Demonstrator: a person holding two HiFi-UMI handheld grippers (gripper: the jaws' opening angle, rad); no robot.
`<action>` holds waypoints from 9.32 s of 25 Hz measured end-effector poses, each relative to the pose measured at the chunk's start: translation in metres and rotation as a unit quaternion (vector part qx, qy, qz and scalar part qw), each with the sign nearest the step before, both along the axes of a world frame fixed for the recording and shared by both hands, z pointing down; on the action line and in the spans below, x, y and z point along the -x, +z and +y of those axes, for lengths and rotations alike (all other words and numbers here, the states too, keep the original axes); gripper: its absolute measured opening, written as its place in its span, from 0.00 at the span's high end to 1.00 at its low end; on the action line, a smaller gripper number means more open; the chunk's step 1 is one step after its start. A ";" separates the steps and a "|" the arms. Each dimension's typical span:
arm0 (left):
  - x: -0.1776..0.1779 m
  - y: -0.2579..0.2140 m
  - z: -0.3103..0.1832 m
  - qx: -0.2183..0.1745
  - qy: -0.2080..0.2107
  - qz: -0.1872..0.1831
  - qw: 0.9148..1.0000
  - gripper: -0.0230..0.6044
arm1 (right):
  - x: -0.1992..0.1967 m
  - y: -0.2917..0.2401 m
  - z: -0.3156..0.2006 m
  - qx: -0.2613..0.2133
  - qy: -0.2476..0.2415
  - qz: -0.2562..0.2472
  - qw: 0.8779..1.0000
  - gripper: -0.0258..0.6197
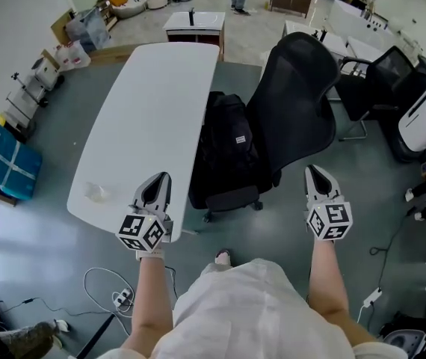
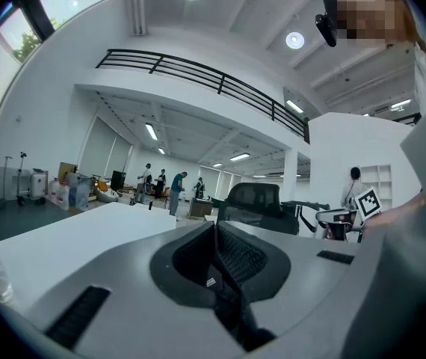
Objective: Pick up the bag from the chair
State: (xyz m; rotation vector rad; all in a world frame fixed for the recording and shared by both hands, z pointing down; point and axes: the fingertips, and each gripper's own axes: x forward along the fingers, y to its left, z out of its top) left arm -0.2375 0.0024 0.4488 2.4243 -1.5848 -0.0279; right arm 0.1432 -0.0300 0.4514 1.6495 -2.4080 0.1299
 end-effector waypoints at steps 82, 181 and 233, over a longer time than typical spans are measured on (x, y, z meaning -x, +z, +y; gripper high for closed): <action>-0.158 0.265 -0.431 0.252 0.143 -0.097 0.952 0.57 | 0.162 0.301 -0.427 0.243 -0.247 0.073 0.935 0.68; -0.191 0.205 -0.252 0.263 0.193 -0.149 0.933 0.90 | 0.136 0.190 -0.233 0.234 -0.265 0.063 0.933 0.91; -0.212 -0.013 -0.289 0.042 0.186 -0.139 0.972 0.90 | 0.111 -0.025 -0.262 0.027 -0.205 -0.002 0.978 0.91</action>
